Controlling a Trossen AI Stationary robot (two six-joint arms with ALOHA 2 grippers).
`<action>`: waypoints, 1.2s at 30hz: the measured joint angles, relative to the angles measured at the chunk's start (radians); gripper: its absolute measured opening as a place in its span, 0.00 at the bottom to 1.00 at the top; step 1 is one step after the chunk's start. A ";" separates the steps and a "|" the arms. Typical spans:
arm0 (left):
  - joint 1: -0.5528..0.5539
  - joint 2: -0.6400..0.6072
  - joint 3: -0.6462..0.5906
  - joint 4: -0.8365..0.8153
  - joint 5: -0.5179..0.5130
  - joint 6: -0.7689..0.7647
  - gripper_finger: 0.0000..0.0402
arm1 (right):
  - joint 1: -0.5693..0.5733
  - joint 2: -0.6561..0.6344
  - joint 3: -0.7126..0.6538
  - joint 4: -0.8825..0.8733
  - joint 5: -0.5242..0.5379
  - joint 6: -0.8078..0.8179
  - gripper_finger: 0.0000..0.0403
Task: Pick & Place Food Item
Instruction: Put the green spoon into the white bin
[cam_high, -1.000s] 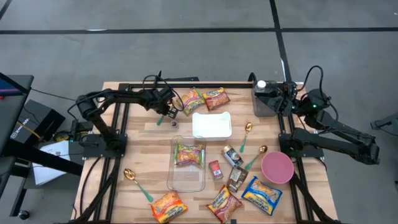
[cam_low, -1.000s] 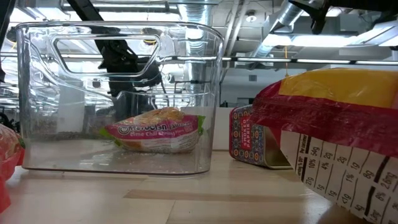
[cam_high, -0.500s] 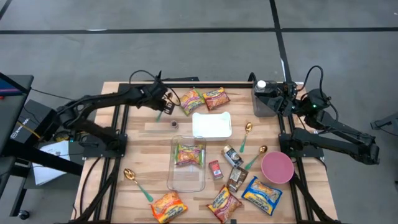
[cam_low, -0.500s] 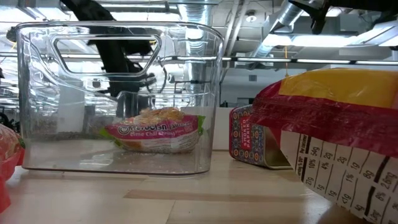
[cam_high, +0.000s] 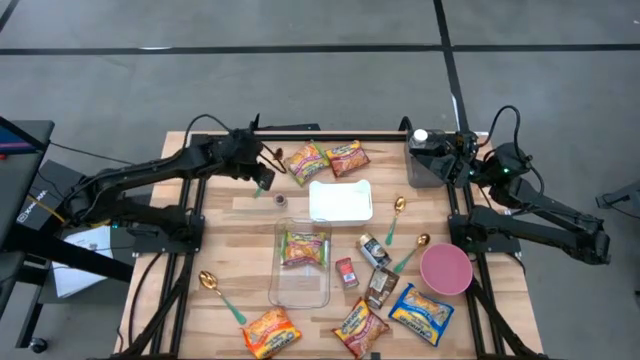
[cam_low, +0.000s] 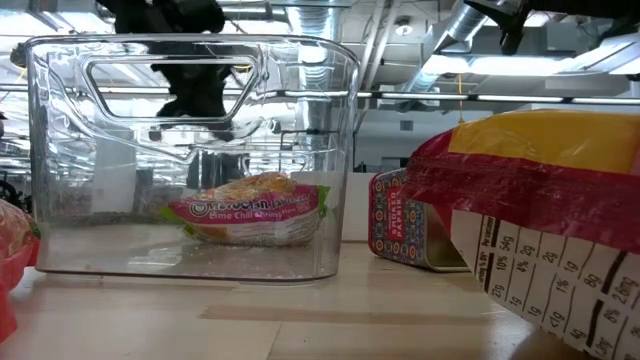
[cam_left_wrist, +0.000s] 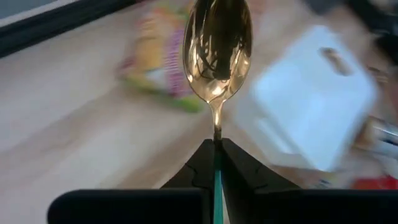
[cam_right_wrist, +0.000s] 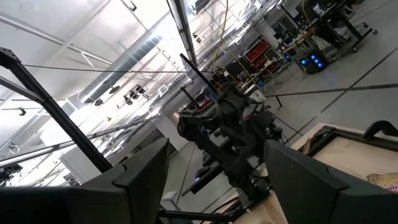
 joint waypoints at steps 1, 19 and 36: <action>-0.021 -0.003 0.000 0.023 0.016 0.012 0.01 | 0.000 0.000 0.000 0.000 0.000 -0.001 0.63; -0.268 0.019 0.000 0.440 0.048 0.182 0.01 | 0.000 0.000 0.000 0.000 0.000 -0.008 0.63; -0.286 0.031 0.028 0.469 0.058 0.377 0.01 | 0.000 0.000 0.000 0.000 0.023 -0.008 0.63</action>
